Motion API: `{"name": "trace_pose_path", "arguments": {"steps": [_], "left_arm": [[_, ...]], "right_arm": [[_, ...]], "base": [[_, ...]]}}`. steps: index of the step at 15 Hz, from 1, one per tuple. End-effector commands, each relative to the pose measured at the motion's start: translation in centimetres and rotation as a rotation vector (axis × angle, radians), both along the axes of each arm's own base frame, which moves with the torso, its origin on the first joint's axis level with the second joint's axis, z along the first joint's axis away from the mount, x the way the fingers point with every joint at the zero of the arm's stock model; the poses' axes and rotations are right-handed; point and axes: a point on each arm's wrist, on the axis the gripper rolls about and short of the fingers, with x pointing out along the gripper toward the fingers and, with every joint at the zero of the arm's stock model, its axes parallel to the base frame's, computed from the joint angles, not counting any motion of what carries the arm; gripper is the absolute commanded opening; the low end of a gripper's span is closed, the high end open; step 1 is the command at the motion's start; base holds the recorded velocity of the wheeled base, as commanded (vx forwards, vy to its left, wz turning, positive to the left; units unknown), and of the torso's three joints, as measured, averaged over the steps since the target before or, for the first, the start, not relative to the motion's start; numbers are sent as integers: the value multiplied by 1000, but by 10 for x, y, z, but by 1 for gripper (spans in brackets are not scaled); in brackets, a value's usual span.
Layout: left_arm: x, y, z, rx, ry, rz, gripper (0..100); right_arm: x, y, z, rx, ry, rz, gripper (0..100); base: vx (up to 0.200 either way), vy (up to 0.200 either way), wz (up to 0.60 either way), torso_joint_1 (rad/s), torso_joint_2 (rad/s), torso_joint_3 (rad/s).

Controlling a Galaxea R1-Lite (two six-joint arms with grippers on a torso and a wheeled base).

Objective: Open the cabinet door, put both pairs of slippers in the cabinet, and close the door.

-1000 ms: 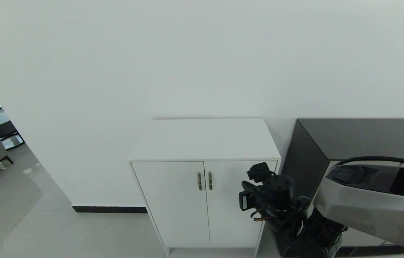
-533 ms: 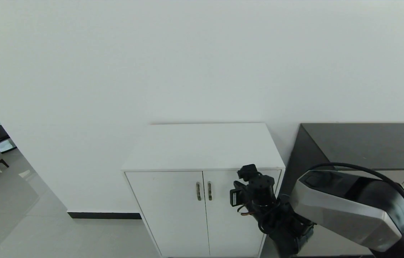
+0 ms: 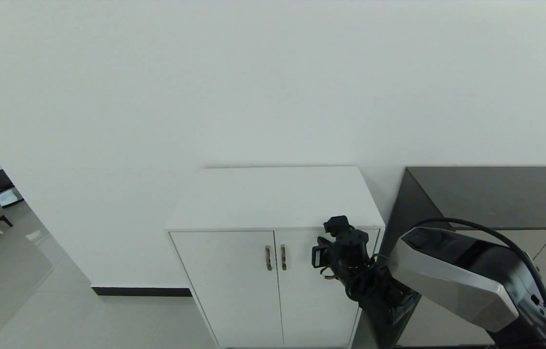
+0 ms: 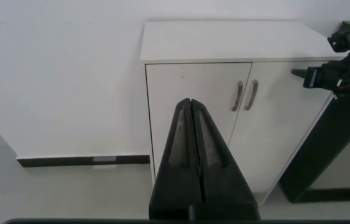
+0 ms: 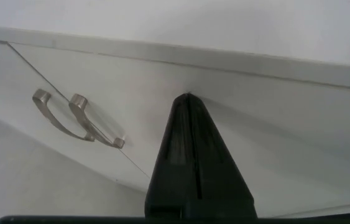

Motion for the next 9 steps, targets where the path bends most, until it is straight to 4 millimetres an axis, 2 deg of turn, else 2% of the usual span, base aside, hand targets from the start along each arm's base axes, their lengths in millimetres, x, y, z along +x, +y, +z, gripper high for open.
{"name": "trace_pose_path", "arguments": {"steps": [1, 3, 6, 9], "left_arm": [[0, 0, 0, -1, 1, 0, 0], [0, 0, 0, -1, 2, 0, 0], [0, 0, 0, -2, 2, 0, 0], [0, 0, 0, -2, 2, 0, 0]], "right_arm": [[0, 0, -2, -5, 1, -4, 0], [-13, 4, 9, -5, -4, 16, 0], [-48, 15, 46, 11, -31, 83, 0], [-83, 6, 77, -41, -49, 130, 0]], "base": [[0, 0, 0, 0, 0, 0], [0, 0, 0, 0, 0, 0], [0, 0, 0, 0, 0, 0], [0, 0, 0, 0, 0, 0]]}}
